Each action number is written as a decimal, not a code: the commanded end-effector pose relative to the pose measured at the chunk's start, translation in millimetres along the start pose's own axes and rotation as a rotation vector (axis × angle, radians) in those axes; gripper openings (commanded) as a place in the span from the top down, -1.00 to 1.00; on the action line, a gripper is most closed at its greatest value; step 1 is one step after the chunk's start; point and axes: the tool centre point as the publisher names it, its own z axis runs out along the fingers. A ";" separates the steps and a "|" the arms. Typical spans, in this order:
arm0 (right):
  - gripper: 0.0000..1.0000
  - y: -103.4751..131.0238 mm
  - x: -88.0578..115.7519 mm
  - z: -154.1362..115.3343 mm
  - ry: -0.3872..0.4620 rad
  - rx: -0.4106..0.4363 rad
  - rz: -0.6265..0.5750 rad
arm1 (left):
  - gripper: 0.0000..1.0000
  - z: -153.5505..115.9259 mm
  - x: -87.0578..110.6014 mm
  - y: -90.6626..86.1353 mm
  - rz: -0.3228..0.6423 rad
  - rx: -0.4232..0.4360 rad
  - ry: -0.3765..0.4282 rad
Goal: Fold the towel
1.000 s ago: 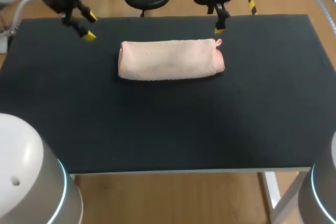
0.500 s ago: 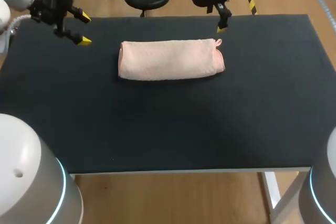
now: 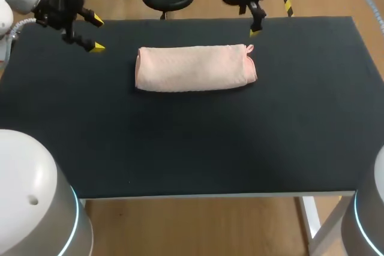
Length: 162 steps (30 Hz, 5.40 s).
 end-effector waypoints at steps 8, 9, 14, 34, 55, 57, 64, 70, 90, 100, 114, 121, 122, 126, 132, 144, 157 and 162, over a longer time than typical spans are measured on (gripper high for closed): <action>-1.00 -40.2 14.9 9.2 0.283 -0.817 1.247 | -1.00 0.2 -0.4 0.7 0.002 0.002 0.001; -1.00 -40.8 17.2 14.9 0.296 -0.870 1.321 | -1.00 0.2 -0.4 0.7 0.002 0.002 0.001; -1.00 -33.0 26.2 40.0 0.419 -1.100 1.473 | -1.00 0.2 -0.4 0.7 0.002 0.002 0.001; -1.00 -28.5 46.0 71.0 0.483 -1.302 1.780 | -1.00 0.2 -0.4 0.7 0.002 0.002 0.001; -1.00 -12.6 78.7 98.2 0.511 -1.207 1.986 | -1.00 0.2 -0.4 0.7 0.002 0.002 0.001; -1.00 -13.1 79.0 100.9 0.505 -1.189 1.992 | -1.00 0.2 -0.4 0.7 0.002 0.002 0.001; -1.00 -12.1 74.3 106.0 0.466 -1.103 1.978 | -1.00 0.2 -0.4 0.7 0.002 0.002 0.001; -1.00 -9.5 67.4 106.9 0.424 -1.013 1.930 | -1.00 0.2 -0.4 0.7 0.002 0.002 0.001; -1.00 -21.1 52.2 110.8 0.547 -0.818 1.721 | -1.00 0.2 -0.4 0.7 0.002 0.002 0.001; -1.00 -7.9 49.9 122.9 0.605 -0.771 1.654 | -1.00 0.2 -0.4 0.7 0.002 0.002 0.001; -1.00 -5.5 48.6 138.8 0.634 -0.743 1.623 | -1.00 0.2 -0.4 0.7 0.002 0.002 0.001; -1.00 -1.2 46.7 139.8 0.646 -0.746 1.621 | -1.00 0.2 -0.4 0.7 0.002 0.002 0.001; -1.00 -0.2 46.3 139.5 0.647 -0.746 1.620 | -1.00 0.2 -0.4 0.7 0.002 0.002 0.001; -1.00 2.6 45.7 139.9 0.651 -0.746 1.616 | -1.00 0.2 -0.4 0.7 0.002 0.002 0.001; -1.00 6.3 46.1 141.3 0.660 -0.743 1.610 | -1.00 0.2 -0.4 0.7 0.002 0.002 0.001; -1.00 9.2 46.5 142.2 0.668 -0.744 1.609 | -1.00 0.2 -0.4 0.7 0.002 0.002 0.001; -1.00 20.7 44.7 143.6 0.696 -0.766 1.596 | -1.00 0.2 -0.4 0.7 0.002 0.002 0.001; -1.00 23.4 44.7 143.9 0.703 -0.765 1.589 | -1.00 0.2 -0.4 0.7 0.002 0.002 0.001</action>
